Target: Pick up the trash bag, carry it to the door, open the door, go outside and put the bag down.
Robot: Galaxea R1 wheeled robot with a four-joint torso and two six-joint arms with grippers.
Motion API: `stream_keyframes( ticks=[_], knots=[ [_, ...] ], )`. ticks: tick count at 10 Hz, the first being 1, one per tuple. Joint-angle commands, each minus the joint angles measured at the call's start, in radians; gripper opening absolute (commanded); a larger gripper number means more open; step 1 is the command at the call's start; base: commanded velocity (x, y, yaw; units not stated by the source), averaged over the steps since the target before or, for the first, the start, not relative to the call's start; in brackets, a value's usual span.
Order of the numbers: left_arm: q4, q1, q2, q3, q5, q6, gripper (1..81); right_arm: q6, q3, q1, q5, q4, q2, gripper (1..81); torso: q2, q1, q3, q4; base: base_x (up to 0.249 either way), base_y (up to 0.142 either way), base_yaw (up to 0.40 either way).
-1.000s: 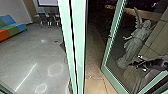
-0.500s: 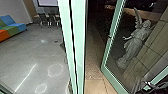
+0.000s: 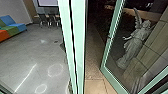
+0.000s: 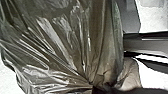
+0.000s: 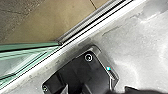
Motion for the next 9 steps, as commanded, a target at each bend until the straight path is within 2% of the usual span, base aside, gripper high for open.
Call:
stream_keyframes(
  ticks=[1,3,4,9],
  knots=[
    [0.004,-0.018,-0.005,0.012,0.069,0.000,1.0,-0.015,-0.109,-0.144,0.117,-0.114,0.145,81.1,0.000,0.000,0.000,0.000,0.000,0.000,0.000],
    [0.004,-0.018,-0.006,0.010,0.069,0.001,1.0,-0.016,-0.227,-0.245,0.229,-0.131,0.260,81.1,0.000,0.000,0.000,0.000,0.000,0.000,0.000],
    [0.006,-0.018,-0.005,0.012,0.067,0.001,1.0,-0.016,-0.276,-0.276,0.255,-0.129,0.310,81.1,0.000,0.000,0.000,0.000,0.000,0.000,0.000],
    [0.006,-0.019,0.012,-0.028,0.049,0.001,1.0,-0.018,-0.532,-0.400,0.273,-0.187,0.572,81.1,0.000,-0.001,0.001,0.000,0.000,0.000,0.000]
  ],
)
